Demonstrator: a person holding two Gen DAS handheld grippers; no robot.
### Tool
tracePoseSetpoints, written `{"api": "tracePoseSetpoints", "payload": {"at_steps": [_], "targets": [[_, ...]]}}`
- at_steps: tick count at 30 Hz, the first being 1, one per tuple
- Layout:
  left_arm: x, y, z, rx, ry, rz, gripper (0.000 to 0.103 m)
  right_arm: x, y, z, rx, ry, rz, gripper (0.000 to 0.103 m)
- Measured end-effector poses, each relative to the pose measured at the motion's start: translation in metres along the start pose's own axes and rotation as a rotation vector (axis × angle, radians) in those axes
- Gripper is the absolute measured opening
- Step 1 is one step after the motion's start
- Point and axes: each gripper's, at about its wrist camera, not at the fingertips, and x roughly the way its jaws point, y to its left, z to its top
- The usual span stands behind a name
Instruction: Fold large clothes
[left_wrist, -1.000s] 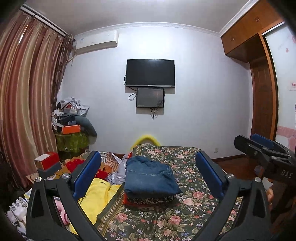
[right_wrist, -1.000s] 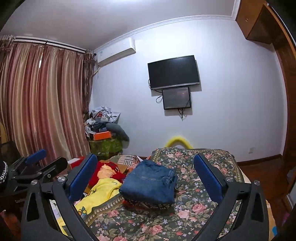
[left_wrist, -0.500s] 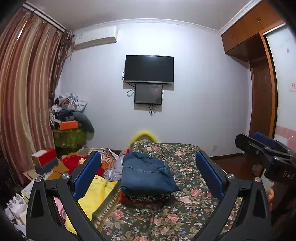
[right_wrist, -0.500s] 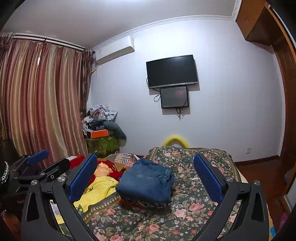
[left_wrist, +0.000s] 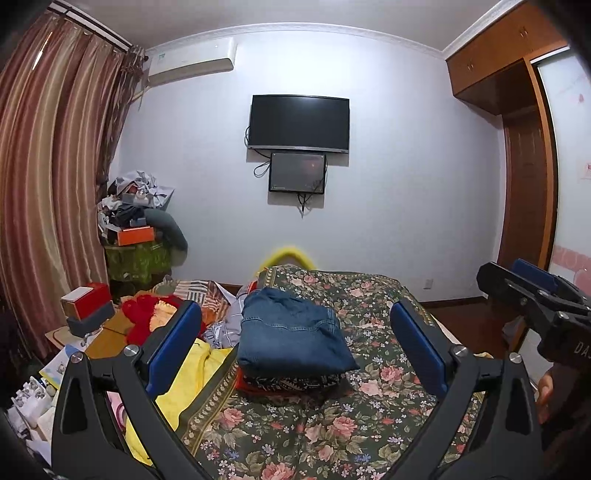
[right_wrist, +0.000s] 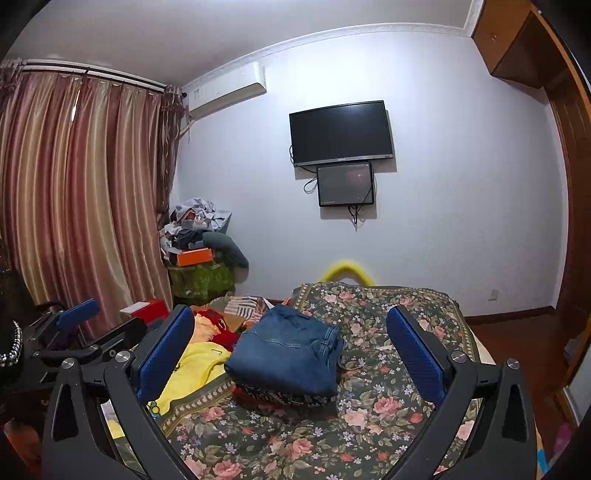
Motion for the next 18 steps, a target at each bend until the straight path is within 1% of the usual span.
{"api": "tracePoseSetpoints", "payload": {"at_steps": [4,18], "targets": [[-0.0004,-0.0008,-0.0013,0.012,-0.002,0.006,0.103,-0.0009,-0.0018,0.0018,0.008,0.002,0.001,0.103],[0.0009,-0.0003,-0.0022,0.008,0.001,-0.008,0.103,-0.0026,-0.0012,0.0014,-0.006,0.005,-0.004,0.103]]}}
